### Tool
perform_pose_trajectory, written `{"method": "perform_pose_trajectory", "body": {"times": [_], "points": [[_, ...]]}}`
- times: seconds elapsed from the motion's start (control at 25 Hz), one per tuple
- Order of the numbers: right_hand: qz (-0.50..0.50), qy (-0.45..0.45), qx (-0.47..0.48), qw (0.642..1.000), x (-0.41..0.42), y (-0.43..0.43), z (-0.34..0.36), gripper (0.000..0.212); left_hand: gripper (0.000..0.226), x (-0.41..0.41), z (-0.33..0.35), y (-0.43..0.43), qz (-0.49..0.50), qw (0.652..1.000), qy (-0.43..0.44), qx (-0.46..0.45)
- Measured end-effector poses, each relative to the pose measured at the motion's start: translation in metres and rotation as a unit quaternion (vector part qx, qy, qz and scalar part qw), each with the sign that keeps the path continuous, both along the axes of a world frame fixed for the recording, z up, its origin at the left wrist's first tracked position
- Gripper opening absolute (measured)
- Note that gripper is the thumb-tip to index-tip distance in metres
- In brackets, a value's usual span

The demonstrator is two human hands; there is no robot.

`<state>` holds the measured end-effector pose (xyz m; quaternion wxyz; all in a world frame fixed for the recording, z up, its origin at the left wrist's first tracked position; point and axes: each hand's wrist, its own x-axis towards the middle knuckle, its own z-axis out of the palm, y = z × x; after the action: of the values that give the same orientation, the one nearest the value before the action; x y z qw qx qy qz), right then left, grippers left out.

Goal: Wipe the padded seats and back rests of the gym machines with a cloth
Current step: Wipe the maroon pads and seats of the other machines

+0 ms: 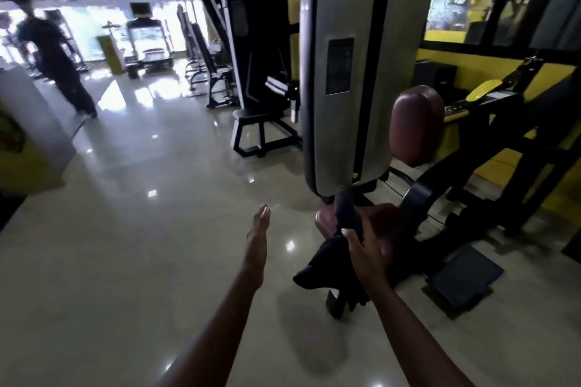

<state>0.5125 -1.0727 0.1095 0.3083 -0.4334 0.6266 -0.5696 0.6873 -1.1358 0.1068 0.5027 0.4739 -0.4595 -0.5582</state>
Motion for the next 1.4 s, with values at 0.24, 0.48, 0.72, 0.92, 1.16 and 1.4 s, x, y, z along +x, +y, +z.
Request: {"method": "perform_pose_trajectory", "body": {"times": [0.24,0.48,0.72,0.92,1.16,1.4], "points": [[-0.169,-0.036,-0.023,0.985,0.019,-0.136,0.009,0.047,0.046,0.004,0.024,-0.185,-0.152,0.987,-0.051,-0.009],[-0.323,-0.048,-0.057,0.943,-0.008,-0.239,-0.002,0.054,0.058,-0.063,0.018,-0.324,-0.308,0.949,-0.053,-0.044],[-0.491,-0.071,-0.072,0.865,-0.053,-0.35,-0.019,0.064,0.052,-0.147,0.015,-0.439,-0.422,0.905,-0.042,-0.027],[-0.586,-0.017,-0.08,0.806,-0.088,-0.405,-0.015,0.053,0.054,-0.236,0.024,-0.509,-0.532,0.838,-0.094,-0.069],[-0.706,0.013,-0.086,0.702,-0.116,-0.449,-0.028,0.064,0.05,-0.348,0.032,-0.532,-0.681,0.72,-0.052,-0.123],[-0.835,0.006,-0.102,0.541,-0.129,-0.503,-0.026,0.073,0.054,-0.421,0.047,-0.542,-0.783,0.603,-0.007,-0.151]]}}
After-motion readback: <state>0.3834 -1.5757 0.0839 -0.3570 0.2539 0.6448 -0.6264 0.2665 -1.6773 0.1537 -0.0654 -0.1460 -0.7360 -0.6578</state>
